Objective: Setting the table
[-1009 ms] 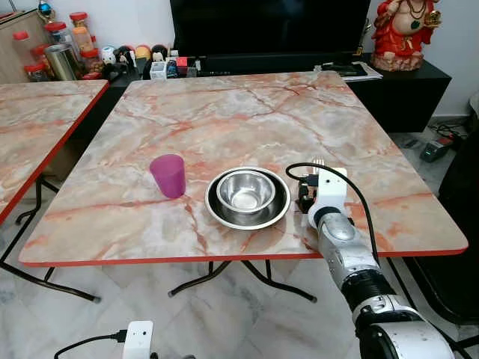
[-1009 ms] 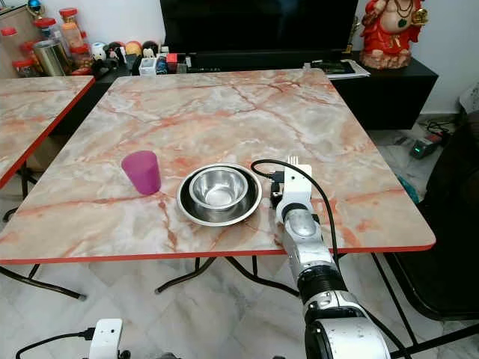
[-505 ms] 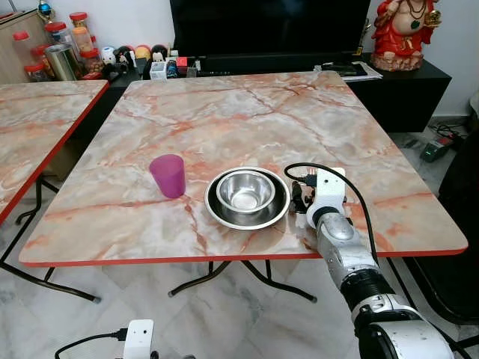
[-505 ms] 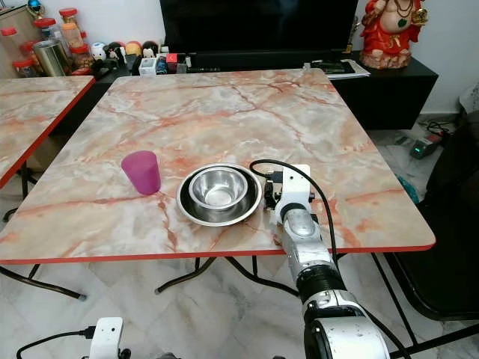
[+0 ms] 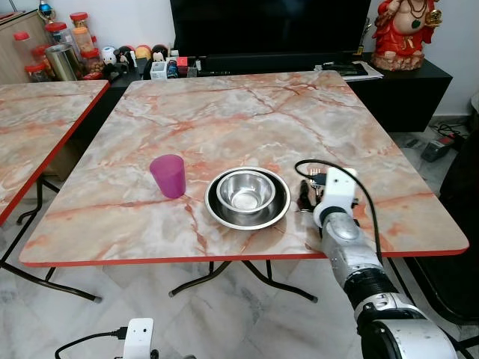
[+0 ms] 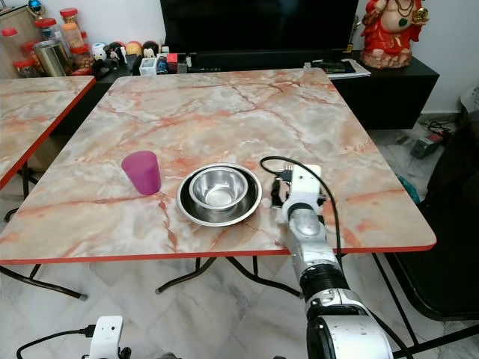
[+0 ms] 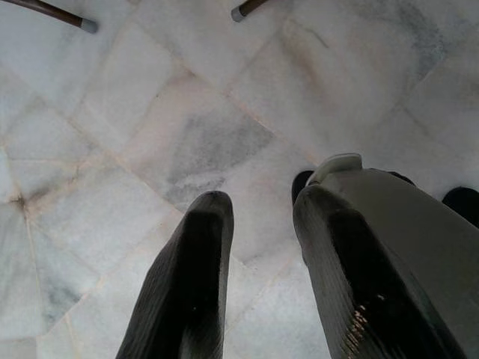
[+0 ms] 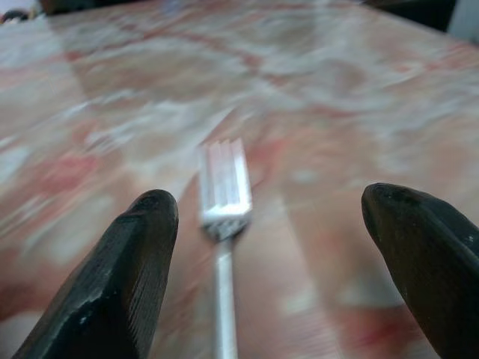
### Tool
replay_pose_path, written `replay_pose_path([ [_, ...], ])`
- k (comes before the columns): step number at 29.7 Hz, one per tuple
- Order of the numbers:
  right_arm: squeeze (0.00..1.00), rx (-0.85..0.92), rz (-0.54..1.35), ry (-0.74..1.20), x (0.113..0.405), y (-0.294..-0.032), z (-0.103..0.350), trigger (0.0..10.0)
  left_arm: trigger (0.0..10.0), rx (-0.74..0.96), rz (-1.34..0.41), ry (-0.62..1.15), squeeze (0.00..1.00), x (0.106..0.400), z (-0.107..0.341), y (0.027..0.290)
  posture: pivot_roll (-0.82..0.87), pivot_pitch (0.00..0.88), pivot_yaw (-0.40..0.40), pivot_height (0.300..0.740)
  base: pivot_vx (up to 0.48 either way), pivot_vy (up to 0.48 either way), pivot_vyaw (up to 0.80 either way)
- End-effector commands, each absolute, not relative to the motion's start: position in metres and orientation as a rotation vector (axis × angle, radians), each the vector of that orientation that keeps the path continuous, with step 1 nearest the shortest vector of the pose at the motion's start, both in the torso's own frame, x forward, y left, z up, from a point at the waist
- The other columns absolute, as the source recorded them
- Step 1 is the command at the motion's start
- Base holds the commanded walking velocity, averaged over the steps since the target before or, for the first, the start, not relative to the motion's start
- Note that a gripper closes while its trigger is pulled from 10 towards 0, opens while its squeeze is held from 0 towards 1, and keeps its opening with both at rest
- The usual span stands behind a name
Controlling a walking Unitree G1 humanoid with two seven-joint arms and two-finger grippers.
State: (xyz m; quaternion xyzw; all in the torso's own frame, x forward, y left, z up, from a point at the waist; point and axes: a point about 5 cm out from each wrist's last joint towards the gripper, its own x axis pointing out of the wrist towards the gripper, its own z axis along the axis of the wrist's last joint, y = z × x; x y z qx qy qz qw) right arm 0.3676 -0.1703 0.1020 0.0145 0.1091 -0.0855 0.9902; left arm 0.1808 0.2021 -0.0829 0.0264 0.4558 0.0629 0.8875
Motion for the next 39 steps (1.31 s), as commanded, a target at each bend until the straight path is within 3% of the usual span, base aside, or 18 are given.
replay_pose_path([
  [1,0.00,0.044,-0.179,0.151,0.373,-0.171,0.118,10.0,10.0,0.054,0.135,0.952,0.00,0.181,-0.082,0.206,-0.06,0.000,0.045,0.693,0.000,0.000,0.00],
  [5,0.00,0.033,-0.233,0.063,0.376,-0.185,0.136,10.0,10.0,0.054,0.127,0.949,0.00,0.183,-0.082,0.204,-0.07,0.000,0.050,0.693,0.000,0.000,0.00],
  [15,0.00,-0.124,-0.330,0.221,0.370,-0.215,0.119,10.0,10.0,0.025,0.094,0.956,0.00,0.182,-0.083,0.198,-0.07,0.000,0.045,0.693,0.000,0.000,0.00],
  [39,0.00,-0.234,-0.192,0.311,0.376,-0.207,0.116,10.0,10.0,-0.008,0.111,0.958,0.00,0.179,-0.085,0.198,-0.05,0.000,0.021,0.693,0.000,0.000,0.00],
])
